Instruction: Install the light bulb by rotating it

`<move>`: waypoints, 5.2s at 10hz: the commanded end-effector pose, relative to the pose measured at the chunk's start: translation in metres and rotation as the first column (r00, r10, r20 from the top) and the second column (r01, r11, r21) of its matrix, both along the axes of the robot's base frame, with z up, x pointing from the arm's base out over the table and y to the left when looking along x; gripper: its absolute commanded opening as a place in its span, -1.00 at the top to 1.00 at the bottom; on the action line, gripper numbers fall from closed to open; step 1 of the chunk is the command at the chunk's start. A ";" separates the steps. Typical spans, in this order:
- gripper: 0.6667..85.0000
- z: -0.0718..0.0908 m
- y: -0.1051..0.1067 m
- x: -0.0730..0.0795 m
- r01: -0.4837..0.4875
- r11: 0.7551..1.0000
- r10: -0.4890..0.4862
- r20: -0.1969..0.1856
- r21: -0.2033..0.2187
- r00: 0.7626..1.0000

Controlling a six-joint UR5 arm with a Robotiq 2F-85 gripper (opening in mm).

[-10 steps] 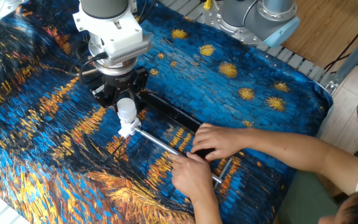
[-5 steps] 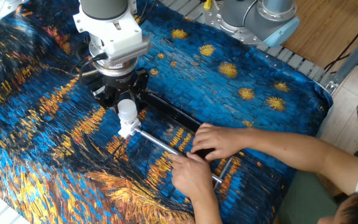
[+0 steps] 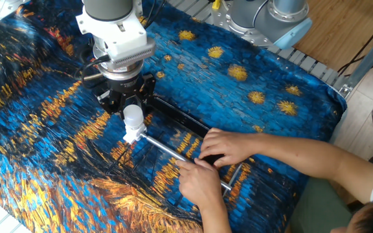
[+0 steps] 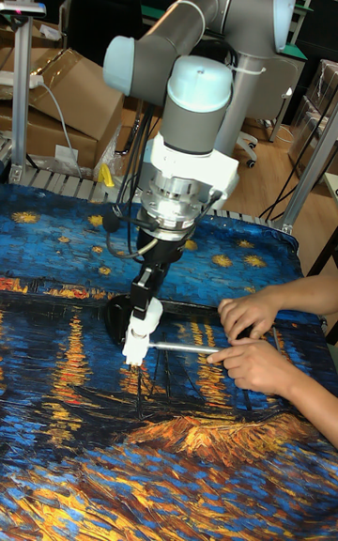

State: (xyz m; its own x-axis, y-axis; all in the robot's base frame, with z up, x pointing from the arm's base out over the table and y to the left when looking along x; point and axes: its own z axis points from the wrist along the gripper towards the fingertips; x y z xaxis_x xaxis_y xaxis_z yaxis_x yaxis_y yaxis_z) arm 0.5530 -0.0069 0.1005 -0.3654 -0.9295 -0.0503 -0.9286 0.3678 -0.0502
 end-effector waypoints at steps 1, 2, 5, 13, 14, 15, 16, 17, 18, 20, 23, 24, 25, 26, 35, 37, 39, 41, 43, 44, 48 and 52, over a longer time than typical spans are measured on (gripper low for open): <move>0.99 0.001 0.005 0.008 0.119 0.992 -0.120 0.024 0.042 0.992; 0.99 0.001 0.007 0.010 0.169 0.984 -0.171 0.028 0.062 0.985; 0.99 -0.003 0.007 0.016 0.296 0.947 -0.301 0.025 0.121 0.953; -0.12 -0.005 -0.032 -0.013 0.408 0.913 -0.409 -0.045 -0.021 0.912; -0.38 -0.003 -0.034 -0.013 0.374 0.927 -0.376 -0.045 -0.037 0.926; -0.49 -0.003 -0.034 -0.017 0.351 0.935 -0.354 -0.055 -0.056 0.934; -0.69 -0.004 -0.033 -0.022 0.311 0.949 -0.315 -0.079 -0.057 0.946; -0.77 -0.003 -0.028 -0.023 0.315 0.948 -0.318 -0.092 -0.046 0.943; -0.78 -0.001 -0.029 -0.026 0.326 0.943 -0.331 -0.103 -0.057 0.938; -0.72 0.006 -0.022 -0.030 0.337 0.939 -0.343 -0.127 -0.066 0.931; -0.38 0.014 0.000 -0.027 0.243 0.970 -0.242 -0.177 -0.014 0.954; -0.38 0.015 0.001 -0.020 0.192 0.981 -0.191 -0.154 -0.010 0.969; -0.38 0.017 0.001 -0.013 0.125 0.992 -0.126 -0.129 -0.013 0.984; -0.38 0.018 -0.003 -0.007 0.074 0.997 -0.076 -0.104 -0.028 0.992; -0.52 0.022 0.009 0.020 -0.128 0.992 0.127 -0.052 -0.014 0.990; -0.52 0.018 0.006 0.023 -0.157 0.987 0.155 -0.054 -0.030 0.986; -0.52 0.014 0.005 0.021 -0.157 0.987 0.155 -0.056 -0.031 0.986; -0.52 0.011 0.004 0.017 -0.157 0.987 0.155 -0.063 -0.029 0.986; -0.51 0.009 0.002 0.012 -0.151 0.988 0.149 -0.066 -0.038 0.987; -0.49 0.008 0.003 0.010 -0.139 0.990 0.137 -0.064 -0.035 0.989; -0.48 0.007 0.005 0.009 -0.132 0.991 0.130 -0.062 -0.024 0.990; -0.34 0.007 0.004 0.009 -0.116 0.993 0.114 -0.055 -0.029 0.992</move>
